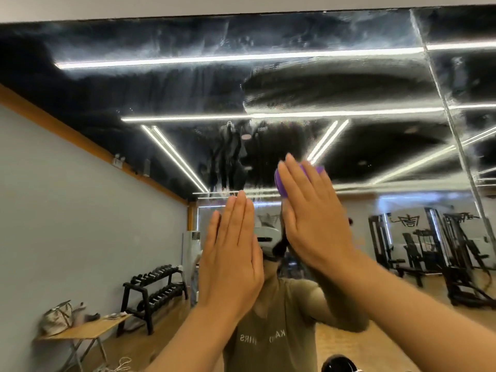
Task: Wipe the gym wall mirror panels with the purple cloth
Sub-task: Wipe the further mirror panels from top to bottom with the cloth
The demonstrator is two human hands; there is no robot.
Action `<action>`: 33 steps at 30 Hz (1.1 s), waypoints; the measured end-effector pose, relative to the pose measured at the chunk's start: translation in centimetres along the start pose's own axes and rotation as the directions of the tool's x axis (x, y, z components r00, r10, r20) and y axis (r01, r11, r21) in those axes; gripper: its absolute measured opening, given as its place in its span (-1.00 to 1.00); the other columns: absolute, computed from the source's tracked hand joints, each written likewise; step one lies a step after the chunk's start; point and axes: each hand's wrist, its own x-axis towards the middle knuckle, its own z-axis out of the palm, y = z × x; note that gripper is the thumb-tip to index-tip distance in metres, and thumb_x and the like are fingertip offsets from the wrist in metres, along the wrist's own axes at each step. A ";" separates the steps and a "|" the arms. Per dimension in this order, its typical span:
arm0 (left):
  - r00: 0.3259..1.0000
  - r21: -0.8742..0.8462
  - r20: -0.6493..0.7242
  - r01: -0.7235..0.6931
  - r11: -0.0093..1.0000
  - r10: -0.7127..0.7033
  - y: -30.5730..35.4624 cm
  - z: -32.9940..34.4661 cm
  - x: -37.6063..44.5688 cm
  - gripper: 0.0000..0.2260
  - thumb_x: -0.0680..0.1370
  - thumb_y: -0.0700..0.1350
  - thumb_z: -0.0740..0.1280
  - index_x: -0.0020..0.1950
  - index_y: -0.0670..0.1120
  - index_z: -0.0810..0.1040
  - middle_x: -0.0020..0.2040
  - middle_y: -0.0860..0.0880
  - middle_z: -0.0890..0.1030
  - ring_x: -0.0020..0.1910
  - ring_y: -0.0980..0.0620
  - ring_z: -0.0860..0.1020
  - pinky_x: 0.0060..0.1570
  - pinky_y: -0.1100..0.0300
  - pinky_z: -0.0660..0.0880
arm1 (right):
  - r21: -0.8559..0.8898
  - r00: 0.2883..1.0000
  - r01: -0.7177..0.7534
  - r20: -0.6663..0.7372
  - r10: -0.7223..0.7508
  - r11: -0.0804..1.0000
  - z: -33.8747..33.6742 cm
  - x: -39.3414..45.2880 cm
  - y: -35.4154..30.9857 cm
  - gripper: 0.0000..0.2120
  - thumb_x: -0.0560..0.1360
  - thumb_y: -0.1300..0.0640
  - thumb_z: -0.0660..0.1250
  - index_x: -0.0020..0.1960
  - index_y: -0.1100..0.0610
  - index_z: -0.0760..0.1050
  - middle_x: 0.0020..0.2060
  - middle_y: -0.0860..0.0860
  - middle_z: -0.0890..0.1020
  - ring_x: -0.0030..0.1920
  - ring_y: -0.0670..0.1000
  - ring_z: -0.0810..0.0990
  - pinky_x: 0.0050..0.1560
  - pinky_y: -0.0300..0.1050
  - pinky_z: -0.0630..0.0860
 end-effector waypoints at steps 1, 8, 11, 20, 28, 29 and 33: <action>1.000 -0.007 0.001 0.000 1.000 0.000 0.2 0.1 -0.1 -0.47 0.67 -0.06 0.00 0.64 -0.12 0.06 0.65 -0.06 0.07 0.63 0.05 -0.02 0.56 0.07 -0.10 | -0.008 1.000 0.015 -0.008 -0.015 1.000 0.2 -2.6 0.1 -0.46 0.67 0.05 0.02 0.63 0.11 0.12 0.62 0.05 0.13 0.63 0.06 0.04 0.61 -0.03 -0.12; 0.999 -0.061 0.000 0.047 0.997 -0.048 2.5 0.9 0.3 -0.45 0.67 0.01 0.01 0.65 -0.10 0.02 0.66 -0.04 0.01 0.63 0.11 -0.09 0.56 0.15 -0.18 | -0.102 0.985 0.166 0.055 -0.161 0.981 0.3 -11.7 2.1 -0.47 0.70 -0.02 -0.03 0.63 0.09 0.12 0.62 0.04 0.16 0.62 0.06 0.10 0.55 0.10 0.07; 1.000 -0.027 0.013 -0.009 1.000 0.010 3.4 1.5 0.6 -0.44 0.66 0.00 0.04 0.65 -0.10 0.03 0.66 -0.05 0.03 0.63 0.09 -0.06 0.56 0.11 -0.14 | -0.083 0.984 0.176 0.052 -0.172 0.981 0.0 -9.1 3.2 -0.44 0.65 0.01 0.05 0.63 0.11 0.15 0.62 0.06 0.17 0.62 0.07 0.11 0.57 0.08 0.04; 0.999 0.072 -0.029 0.031 0.997 -0.029 4.2 2.6 0.8 -0.45 0.66 0.00 0.02 0.63 -0.15 0.12 0.65 -0.08 0.11 0.63 0.02 0.02 0.56 0.02 -0.06 | -0.041 0.997 -0.063 -0.038 0.061 0.997 -2.5 4.3 7.7 -0.43 0.64 0.02 -0.01 0.64 0.10 0.09 0.62 0.05 0.14 0.63 0.08 0.01 0.58 -0.09 -0.23; 0.999 0.113 -0.024 0.030 0.993 -0.028 4.3 2.5 0.7 -0.46 0.67 -0.01 0.00 0.63 -0.16 0.13 0.65 -0.09 0.10 0.63 0.00 0.02 0.57 0.02 -0.07 | -0.102 0.999 0.047 -0.022 -0.050 0.994 -1.9 -9.3 7.4 -0.43 0.65 0.03 0.06 0.64 0.12 0.10 0.63 0.07 0.13 0.63 0.10 0.07 0.58 0.11 0.00; 0.999 0.116 -0.024 0.036 0.993 -0.034 4.4 2.5 0.7 -0.46 0.67 0.00 0.00 0.63 -0.16 0.12 0.65 -0.09 0.10 0.63 0.01 0.01 0.57 0.03 -0.08 | -0.133 0.997 0.075 -0.010 -0.077 0.988 -2.0 -11.1 7.6 -0.44 0.67 0.02 0.04 0.64 0.13 0.10 0.63 0.08 0.14 0.62 0.11 0.09 0.57 0.12 0.03; 0.994 0.099 -0.022 0.108 0.989 -0.107 5.7 2.7 0.7 -0.43 0.67 0.06 -0.02 0.65 -0.14 0.03 0.66 -0.08 0.03 0.64 0.02 -0.04 0.57 0.05 -0.14 | -0.185 0.989 0.149 0.029 -0.146 0.971 -2.2 -13.8 8.6 -0.46 0.70 -0.02 -0.05 0.65 0.11 0.06 0.63 0.07 0.15 0.62 0.10 0.10 0.57 0.10 0.06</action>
